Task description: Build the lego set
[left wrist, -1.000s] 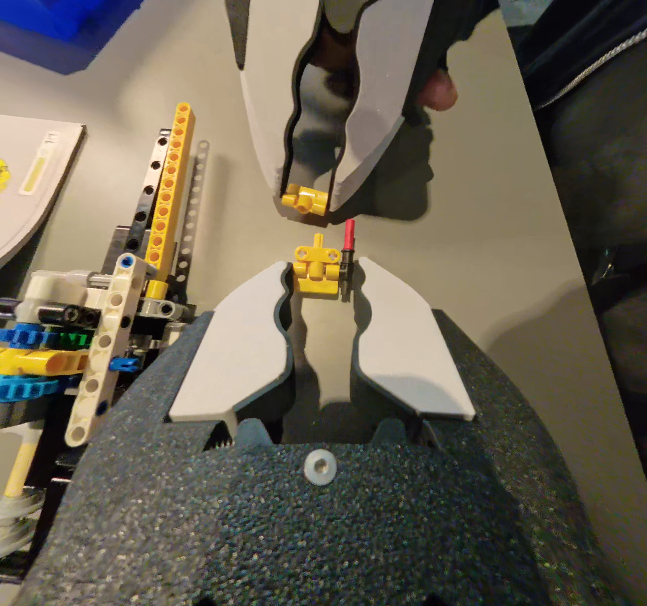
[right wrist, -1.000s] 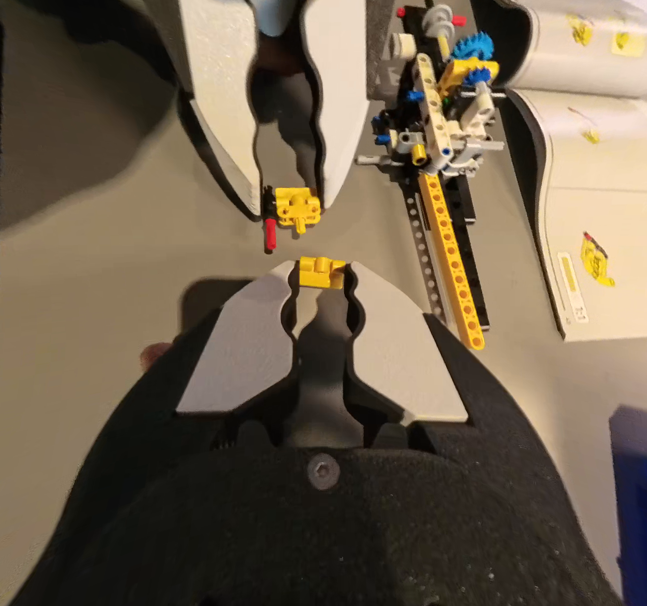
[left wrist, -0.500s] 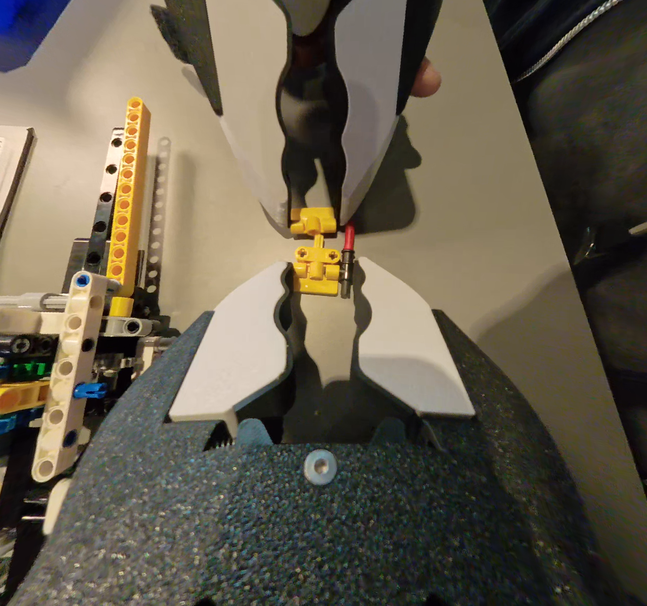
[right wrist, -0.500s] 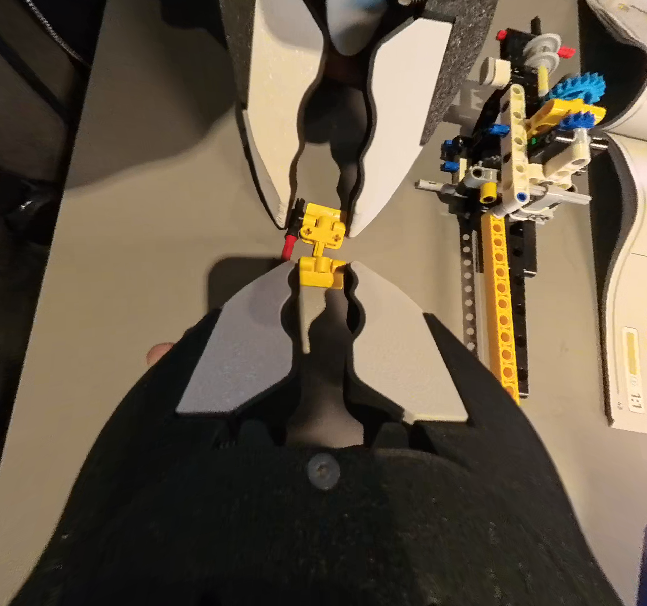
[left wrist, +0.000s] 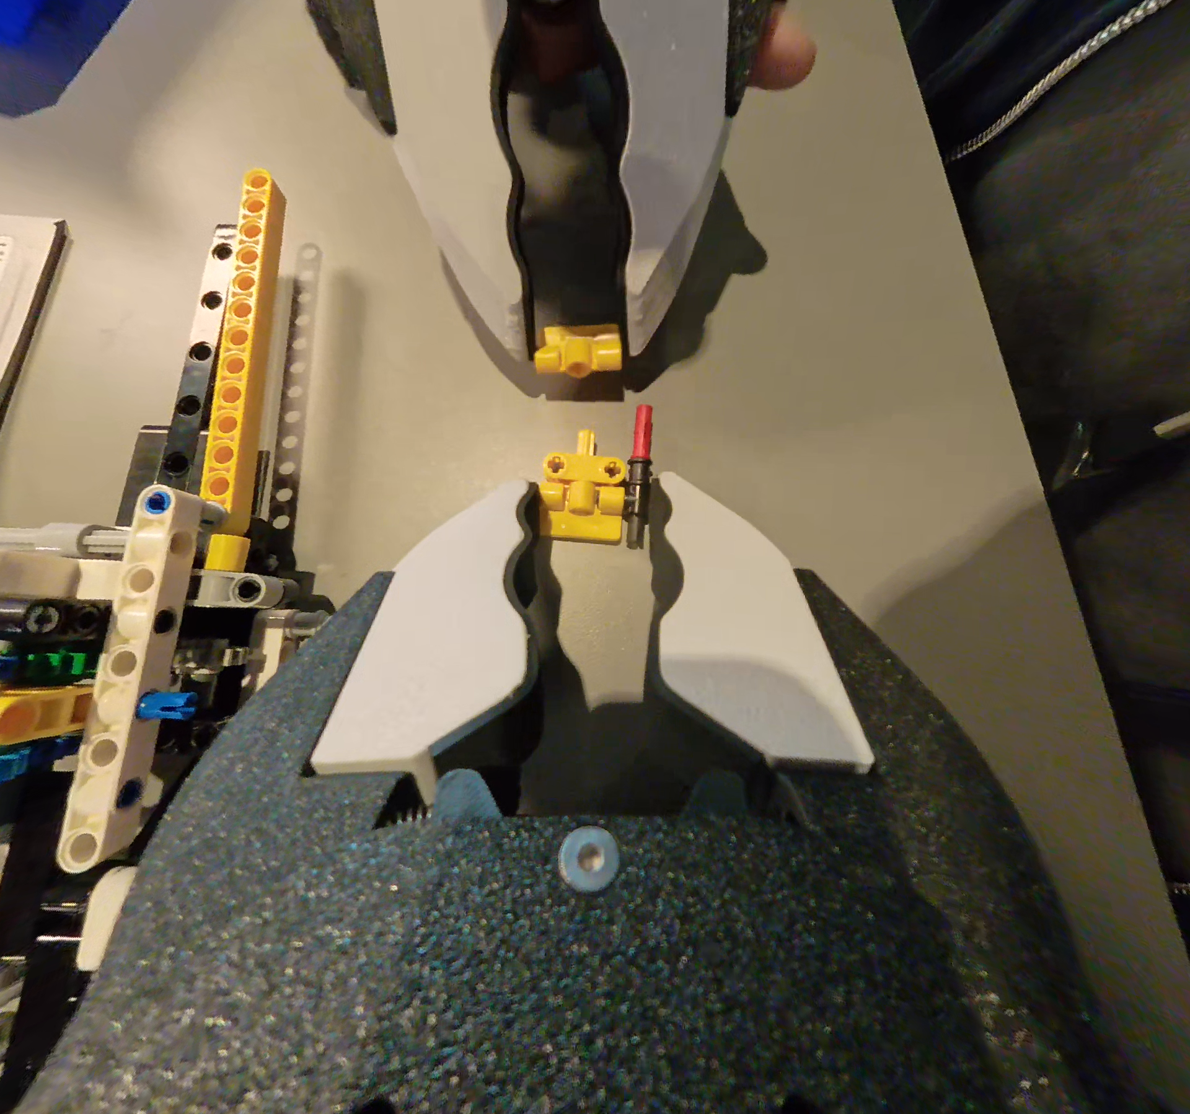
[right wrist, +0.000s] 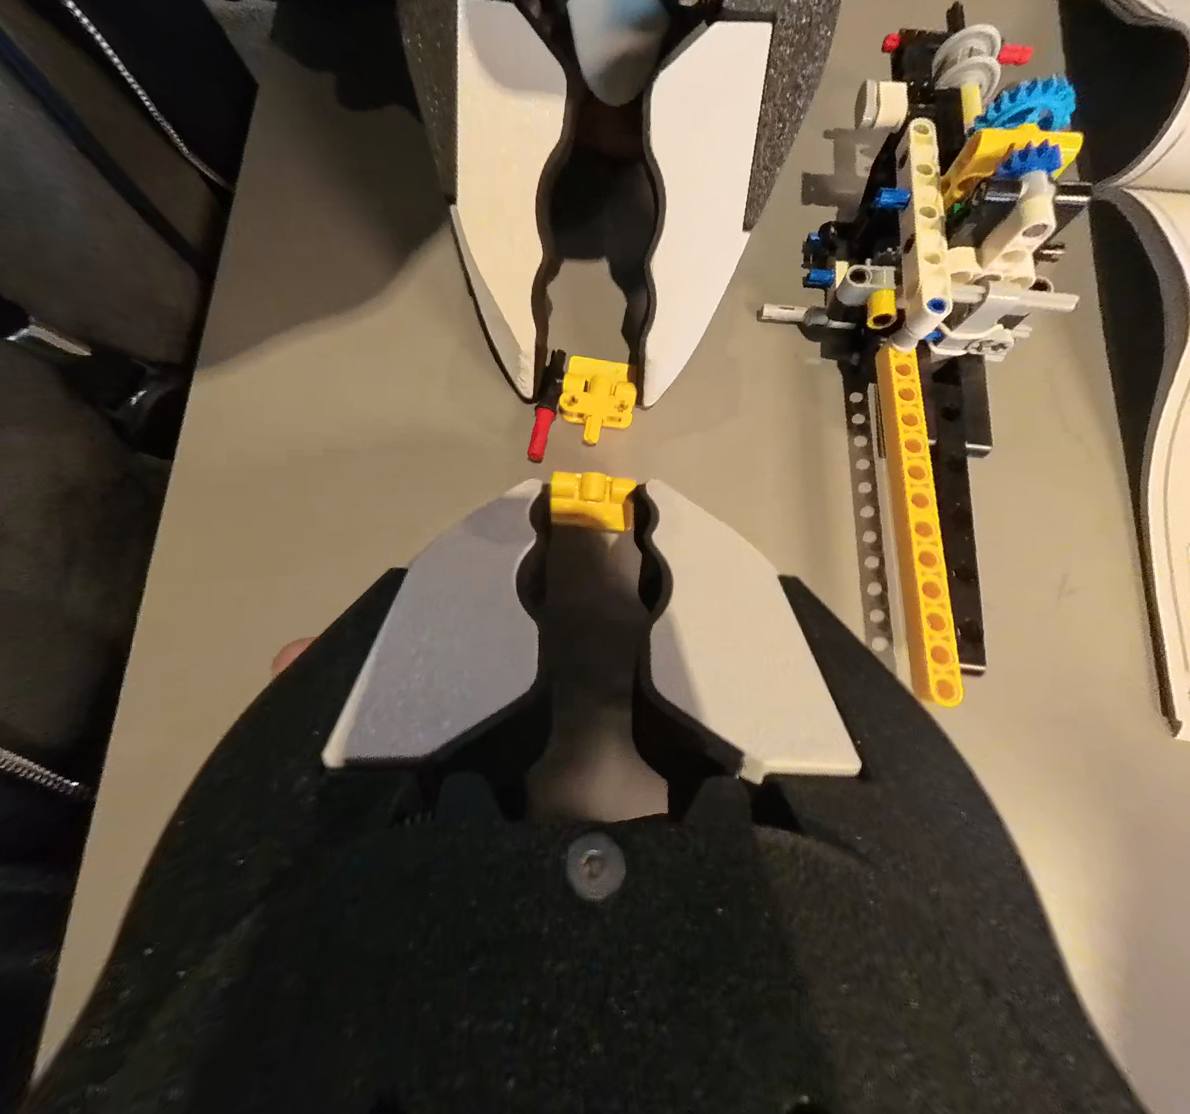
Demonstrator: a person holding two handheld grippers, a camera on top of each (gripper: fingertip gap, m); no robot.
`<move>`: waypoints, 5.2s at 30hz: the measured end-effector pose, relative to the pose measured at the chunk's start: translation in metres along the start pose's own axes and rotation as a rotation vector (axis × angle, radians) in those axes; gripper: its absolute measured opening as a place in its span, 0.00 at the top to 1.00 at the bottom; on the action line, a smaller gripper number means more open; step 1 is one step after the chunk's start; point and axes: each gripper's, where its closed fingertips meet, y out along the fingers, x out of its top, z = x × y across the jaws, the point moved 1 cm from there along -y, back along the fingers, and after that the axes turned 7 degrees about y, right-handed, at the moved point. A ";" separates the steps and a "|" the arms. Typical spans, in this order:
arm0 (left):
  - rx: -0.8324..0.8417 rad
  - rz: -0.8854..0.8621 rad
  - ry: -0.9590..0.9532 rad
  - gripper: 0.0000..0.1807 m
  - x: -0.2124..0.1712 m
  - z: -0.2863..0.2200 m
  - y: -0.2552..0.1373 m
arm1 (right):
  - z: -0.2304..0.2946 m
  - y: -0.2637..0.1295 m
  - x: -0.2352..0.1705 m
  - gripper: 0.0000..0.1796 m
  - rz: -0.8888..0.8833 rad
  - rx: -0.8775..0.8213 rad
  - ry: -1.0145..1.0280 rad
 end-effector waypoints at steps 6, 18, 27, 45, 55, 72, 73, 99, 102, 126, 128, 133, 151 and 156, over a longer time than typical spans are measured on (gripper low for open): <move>0.005 -0.004 -0.028 0.82 0.000 0.003 -0.001 | -0.001 -0.001 -0.004 0.85 0.015 -0.014 0.032; 0.025 0.007 -0.015 0.82 0.003 0.002 0.003 | -0.008 0.005 -0.009 0.86 0.105 -0.151 0.123; 0.046 0.009 0.028 0.82 0.003 0.001 0.004 | -0.009 0.005 -0.006 0.88 0.081 -0.141 0.143; 0.398 -0.108 0.368 0.82 0.024 0.023 -0.017 | -0.015 0.000 0.026 0.84 -0.148 0.115 0.548; 0.501 -0.121 0.494 0.82 0.033 0.023 -0.020 | -0.013 0.002 0.034 0.94 -0.199 0.163 0.604; 0.523 -0.335 0.368 0.81 0.049 0.030 -0.044 | -0.018 -0.016 0.052 0.96 -0.376 0.130 0.533; 0.497 -0.365 0.332 0.81 0.050 0.030 -0.046 | -0.018 -0.016 0.052 0.96 -0.377 0.126 0.525; 0.146 -0.503 0.007 0.92 0.048 0.021 -0.045 | -0.004 -0.012 0.057 0.96 -0.343 0.167 0.431; 0.124 -0.509 -0.009 0.96 0.048 0.019 -0.045 | -0.004 -0.012 0.057 0.96 -0.338 0.146 0.412; 0.008 -0.764 -0.263 0.96 0.063 0.030 -0.068 | -0.009 -0.019 0.070 0.90 -0.410 0.072 0.401; 0.006 -0.765 -0.262 0.96 0.063 0.030 -0.067 | -0.010 -0.018 0.070 0.93 -0.413 0.069 0.406; 0.006 -0.768 -0.262 0.96 0.063 0.030 -0.068 | -0.009 -0.018 0.071 0.96 -0.434 0.076 0.414; 0.010 -0.794 -0.265 0.96 0.065 0.031 -0.070 | -0.010 -0.020 0.074 0.96 -0.482 0.090 0.427; 0.020 -0.801 -0.267 0.91 0.066 0.032 -0.070 | -0.010 -0.021 0.075 0.96 -0.488 0.093 0.429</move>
